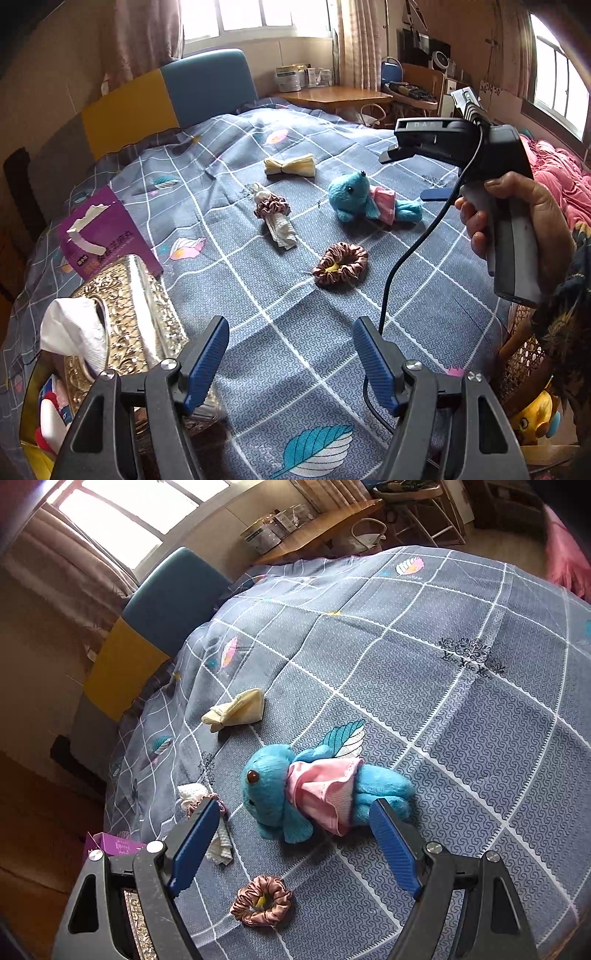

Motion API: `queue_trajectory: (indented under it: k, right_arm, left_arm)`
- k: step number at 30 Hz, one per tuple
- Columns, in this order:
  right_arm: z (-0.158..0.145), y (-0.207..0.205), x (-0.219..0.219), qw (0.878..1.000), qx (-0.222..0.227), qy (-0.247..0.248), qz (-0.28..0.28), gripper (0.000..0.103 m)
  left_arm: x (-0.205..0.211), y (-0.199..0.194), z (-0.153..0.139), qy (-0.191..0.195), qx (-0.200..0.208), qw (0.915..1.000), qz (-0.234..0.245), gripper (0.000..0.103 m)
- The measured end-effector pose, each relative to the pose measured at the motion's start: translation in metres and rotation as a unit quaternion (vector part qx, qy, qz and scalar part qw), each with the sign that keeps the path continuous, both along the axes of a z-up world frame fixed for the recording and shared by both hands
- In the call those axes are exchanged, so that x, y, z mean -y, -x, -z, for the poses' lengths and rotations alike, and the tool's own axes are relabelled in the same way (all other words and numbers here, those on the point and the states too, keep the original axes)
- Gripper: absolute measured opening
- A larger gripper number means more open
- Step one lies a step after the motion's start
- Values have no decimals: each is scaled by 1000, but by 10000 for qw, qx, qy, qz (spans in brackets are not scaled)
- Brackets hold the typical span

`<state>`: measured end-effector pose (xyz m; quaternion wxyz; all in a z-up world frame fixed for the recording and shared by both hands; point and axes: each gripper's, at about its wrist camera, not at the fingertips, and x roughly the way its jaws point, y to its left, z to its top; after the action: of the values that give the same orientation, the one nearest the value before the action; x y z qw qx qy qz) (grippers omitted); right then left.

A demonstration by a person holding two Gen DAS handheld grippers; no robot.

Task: Organize soft objects
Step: 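Grasp the brown satin scrunchie with the left gripper and lift it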

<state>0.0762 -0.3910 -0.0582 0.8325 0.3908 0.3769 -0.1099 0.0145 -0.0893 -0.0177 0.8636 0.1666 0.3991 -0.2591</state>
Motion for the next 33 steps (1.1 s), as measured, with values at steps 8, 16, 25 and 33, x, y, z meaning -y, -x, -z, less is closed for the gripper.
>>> queue_trajectory:
  k: [8, 16, 25, 33]
  right_arm:
    - [-1, 6, 6, 9994, 177, -268, 143, 84]
    - [4, 11, 14, 9970, 277, -673, 267, 84]
    - [6, 8, 13, 9962, 307, -800, 172, 84]
    - [9, 6, 13, 9961, 256, -836, 145, 84]
  left_arm:
    - [27, -16, 7, -125, -113, 9997, 201, 63]
    - [62, -56, 31, -214, -372, 9984, 357, 60]
    - [101, -78, 76, -448, -682, 9938, 751, 60]
    - [126, -86, 91, -435, -613, 9917, 1044, 60]
